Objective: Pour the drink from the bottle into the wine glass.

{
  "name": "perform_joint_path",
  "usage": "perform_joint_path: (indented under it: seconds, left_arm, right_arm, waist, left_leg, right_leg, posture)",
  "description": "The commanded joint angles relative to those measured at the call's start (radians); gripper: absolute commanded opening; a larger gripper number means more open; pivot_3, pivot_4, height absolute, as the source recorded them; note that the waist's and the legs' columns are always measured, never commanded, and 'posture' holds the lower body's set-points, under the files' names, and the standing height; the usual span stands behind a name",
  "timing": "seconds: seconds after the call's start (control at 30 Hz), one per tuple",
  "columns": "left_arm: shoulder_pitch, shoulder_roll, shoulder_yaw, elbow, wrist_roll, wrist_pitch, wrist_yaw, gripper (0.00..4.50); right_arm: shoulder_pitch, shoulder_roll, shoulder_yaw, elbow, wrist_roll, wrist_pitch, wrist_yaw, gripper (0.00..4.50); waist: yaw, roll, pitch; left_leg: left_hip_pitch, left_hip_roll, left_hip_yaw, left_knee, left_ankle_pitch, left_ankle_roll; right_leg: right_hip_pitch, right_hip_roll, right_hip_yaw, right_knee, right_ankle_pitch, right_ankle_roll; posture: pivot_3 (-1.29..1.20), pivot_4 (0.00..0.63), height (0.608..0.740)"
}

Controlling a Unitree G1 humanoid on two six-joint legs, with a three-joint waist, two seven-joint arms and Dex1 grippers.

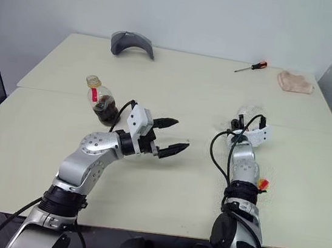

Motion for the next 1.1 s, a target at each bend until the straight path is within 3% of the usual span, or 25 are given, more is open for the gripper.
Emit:
perform_joint_path:
  seconds: [0.03, 0.1, 0.2, 0.33, 0.5, 0.83, 1.1]
  left_arm:
    - [-0.001, -0.002, 0.003, -0.039, -0.003, -0.014, 0.002, 4.5]
    - [0.0, -0.003, 0.003, -0.037, -0.003, -0.016, 0.003, 4.5]
    - [0.0, -0.006, 0.0, -0.035, -0.002, -0.018, 0.004, 4.5]
    - [0.001, -0.006, -0.001, -0.037, -0.001, -0.018, 0.003, 4.5]
    - [-0.002, -0.006, -0.002, -0.036, 0.001, -0.018, 0.002, 4.5]
    - [-0.007, -0.01, -0.003, -0.032, 0.006, -0.018, 0.003, 4.5]
    - [-0.011, -0.013, 0.0, -0.03, 0.011, -0.019, 0.004, 4.5]
  right_arm:
    - [0.03, -0.03, 0.049, -0.106, -0.023, 0.04, 0.0, 0.01]
    - [0.06, -0.044, 0.077, -0.154, -0.036, 0.061, 0.01, 0.01]
    - [0.082, -0.059, 0.084, -0.193, -0.028, 0.087, 0.002, 0.64]
    - [0.094, -0.079, 0.1, -0.215, -0.029, 0.136, 0.011, 1.96]
    - [0.04, -0.237, 0.148, -0.11, -0.078, 0.283, 0.068, 3.63]
    - [-0.241, -0.478, 0.18, 0.291, -0.2, 0.392, 0.184, 3.63]
    - [-0.336, -0.527, 0.257, 0.424, -0.297, 0.525, 0.312, 3.63]
  waist:
    - [0.0, 0.0, 0.0]
    - [0.0, 0.0, 0.0]
    - [0.0, 0.0, 0.0]
    - [-0.001, 0.0, 0.0]
    - [0.0, 0.0, 0.0]
    - [-0.002, 0.002, 0.001]
    - [0.0, 0.002, 0.001]
  left_leg:
    - [0.0, 0.0, 0.0, -0.001, 0.0, 0.0]
    - [0.001, 0.0, 0.0, -0.002, 0.0, 0.0]
    - [0.001, 0.0, 0.0, -0.003, 0.0, 0.0]
    - [0.001, 0.0, 0.001, -0.004, 0.0, 0.0]
    - [0.001, -0.001, 0.001, -0.004, 0.001, 0.0]
    - [0.001, -0.001, 0.002, -0.006, 0.001, 0.001]
    - [0.0, -0.001, 0.002, -0.006, 0.001, 0.001]
  right_leg:
    - [0.0, 0.0, 0.0, 0.0, 0.0, 0.0]
    - [0.0, 0.0, 0.0, -0.001, 0.0, 0.0]
    - [0.0, 0.0, 0.0, -0.003, 0.0, 0.0]
    - [0.0, 0.0, 0.0, -0.003, 0.0, 0.0]
    - [0.0, 0.0, 0.0, -0.003, 0.0, 0.0]
    - [0.0, 0.0, 0.001, -0.005, 0.0, 0.0]
    - [0.001, 0.0, 0.001, -0.009, 0.0, 0.0]
  posture:
    - [0.0, 0.15, 0.74]
    - [0.0, 0.15, 0.74]
    - [0.0, 0.15, 0.74]
    - [0.0, 0.15, 0.74]
    - [0.0, 0.15, 0.74]
    - [0.0, 0.15, 0.74]
    - [0.0, 0.15, 0.74]
